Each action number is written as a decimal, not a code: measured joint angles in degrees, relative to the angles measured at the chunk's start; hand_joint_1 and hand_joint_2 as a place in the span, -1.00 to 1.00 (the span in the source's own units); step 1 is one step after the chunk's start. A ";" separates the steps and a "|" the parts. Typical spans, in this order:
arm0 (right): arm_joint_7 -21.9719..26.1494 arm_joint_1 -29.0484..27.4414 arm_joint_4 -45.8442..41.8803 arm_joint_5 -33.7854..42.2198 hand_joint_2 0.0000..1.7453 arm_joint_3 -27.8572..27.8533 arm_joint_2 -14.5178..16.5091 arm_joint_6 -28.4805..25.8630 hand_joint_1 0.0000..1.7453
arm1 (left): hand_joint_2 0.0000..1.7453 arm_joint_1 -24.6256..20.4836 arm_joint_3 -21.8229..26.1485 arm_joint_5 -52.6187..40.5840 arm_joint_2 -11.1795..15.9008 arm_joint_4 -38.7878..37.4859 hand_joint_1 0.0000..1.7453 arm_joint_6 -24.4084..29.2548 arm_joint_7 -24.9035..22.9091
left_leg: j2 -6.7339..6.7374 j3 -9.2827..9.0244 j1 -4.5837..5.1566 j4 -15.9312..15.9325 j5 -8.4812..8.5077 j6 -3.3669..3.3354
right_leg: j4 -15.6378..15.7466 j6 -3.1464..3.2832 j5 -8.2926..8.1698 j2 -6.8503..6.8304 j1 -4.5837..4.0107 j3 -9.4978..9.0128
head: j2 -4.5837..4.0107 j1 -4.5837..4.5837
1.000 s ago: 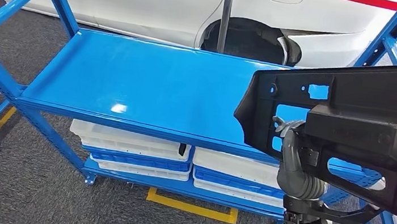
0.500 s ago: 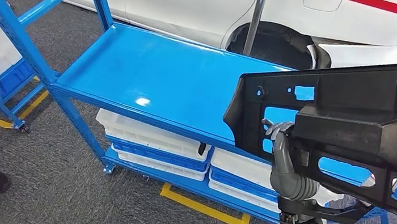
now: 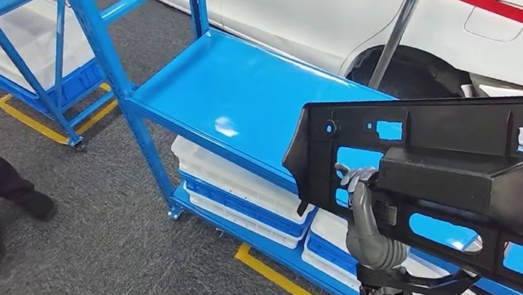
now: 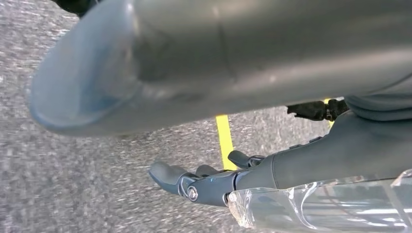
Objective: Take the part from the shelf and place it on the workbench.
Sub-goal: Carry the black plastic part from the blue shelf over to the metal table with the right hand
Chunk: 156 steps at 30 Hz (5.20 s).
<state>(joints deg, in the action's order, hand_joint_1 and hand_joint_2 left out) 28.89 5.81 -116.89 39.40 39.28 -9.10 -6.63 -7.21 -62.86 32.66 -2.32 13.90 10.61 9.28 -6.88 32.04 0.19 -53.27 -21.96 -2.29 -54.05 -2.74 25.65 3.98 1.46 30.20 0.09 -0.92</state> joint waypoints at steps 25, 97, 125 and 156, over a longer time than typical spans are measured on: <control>2.13 -3.41 -0.31 0.10 1.00 -1.75 0.11 0.38 1.00 | -1.00 0.41 -1.35 -0.90 -0.02 0.00 -1.00 0.93 -2.24 | 3.60 -1.00 -0.33 0.06 -1.01 -0.72 | -16.85 -0.58 7.49 -4.00 -0.25 7.41 | 0.02 0.26; 2.93 -5.86 -0.20 0.75 1.00 -5.17 -0.41 1.69 1.00 | -1.00 -0.50 -2.71 -1.14 -0.59 0.00 -1.00 -0.04 -3.28 | 2.56 2.57 -0.35 -5.54 -3.55 1.39 | -1.32 1.90 0.19 -2.66 -0.02 1.33 | 0.01 -0.26; 2.59 -6.07 0.01 -0.16 1.00 -5.31 -0.30 2.08 1.00 | -1.00 -0.40 -2.75 -0.83 -0.82 0.00 -1.00 -0.05 -3.14 | -0.34 -0.28 -0.39 -1.11 -1.60 0.44 | -2.24 -0.64 0.33 0.37 0.91 1.99 | 0.00 -0.39; 2.58 -6.77 0.44 0.09 1.00 -5.35 -0.02 2.22 1.00 | -1.00 0.03 -2.76 -0.75 -0.83 -0.02 -1.00 0.03 -3.40 | -0.60 -0.52 -0.02 -1.22 -1.97 0.20 | -2.23 0.08 0.16 -0.74 0.13 1.89 | 0.00 -0.23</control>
<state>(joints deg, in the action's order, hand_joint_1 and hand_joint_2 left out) 31.47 -0.96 -116.45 39.49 33.92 -9.12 -4.42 -7.18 -65.61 31.91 -3.15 13.88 10.64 5.87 -7.48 31.52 0.17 -54.49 -23.93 -2.09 -56.28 -2.67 25.81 3.24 1.59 32.09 0.09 -1.15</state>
